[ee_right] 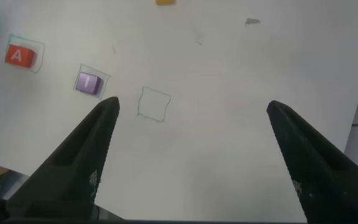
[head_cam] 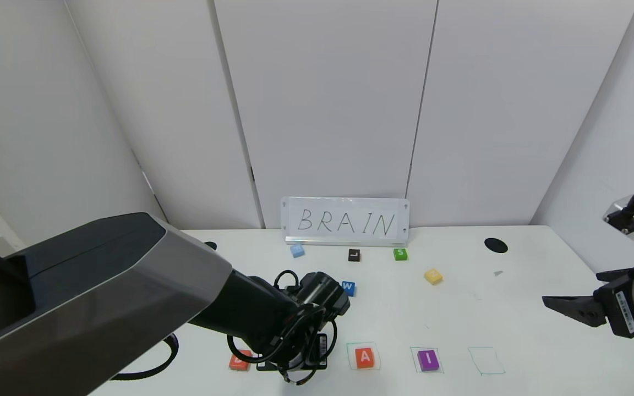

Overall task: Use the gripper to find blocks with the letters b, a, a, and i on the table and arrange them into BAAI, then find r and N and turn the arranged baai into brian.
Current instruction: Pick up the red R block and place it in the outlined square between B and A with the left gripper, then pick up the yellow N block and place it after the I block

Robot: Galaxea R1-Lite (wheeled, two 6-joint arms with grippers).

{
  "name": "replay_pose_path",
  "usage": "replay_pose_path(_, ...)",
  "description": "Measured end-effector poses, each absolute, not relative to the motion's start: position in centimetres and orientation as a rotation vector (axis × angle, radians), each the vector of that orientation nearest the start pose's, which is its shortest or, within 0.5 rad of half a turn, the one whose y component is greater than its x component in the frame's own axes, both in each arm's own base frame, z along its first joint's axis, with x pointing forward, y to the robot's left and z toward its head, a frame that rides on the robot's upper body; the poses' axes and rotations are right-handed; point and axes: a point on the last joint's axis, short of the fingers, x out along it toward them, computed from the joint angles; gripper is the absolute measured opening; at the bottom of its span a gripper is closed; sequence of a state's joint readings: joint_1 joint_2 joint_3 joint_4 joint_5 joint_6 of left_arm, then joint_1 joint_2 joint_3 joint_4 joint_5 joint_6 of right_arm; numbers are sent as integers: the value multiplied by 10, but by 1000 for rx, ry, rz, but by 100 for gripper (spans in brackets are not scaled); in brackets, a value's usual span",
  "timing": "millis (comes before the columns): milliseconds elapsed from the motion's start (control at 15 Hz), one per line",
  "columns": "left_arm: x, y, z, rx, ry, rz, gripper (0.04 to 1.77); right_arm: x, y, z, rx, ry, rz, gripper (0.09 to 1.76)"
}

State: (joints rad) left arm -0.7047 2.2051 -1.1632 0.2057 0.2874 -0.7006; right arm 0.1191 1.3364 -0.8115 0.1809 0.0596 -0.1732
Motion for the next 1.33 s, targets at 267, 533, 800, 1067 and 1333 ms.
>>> replay_pose_path(267,278,-230,54,-48,1104,13,133,196,25,203,-186,691,232,171)
replay_pose_path(533,269,-223,102,-75,1016,-55,147,198,25,202,-183,697,234,171)
replay_pose_path(800,249,-202,150,-34,961,-132,157,198,25,202,-156,703,221,171)
replay_pose_path(1067,231,-179,186,-3,931,-230,163,200,19,201,-132,719,183,171)
replay_pose_path(1333,211,-144,217,-32,931,-355,166,206,18,202,-126,820,185,171)
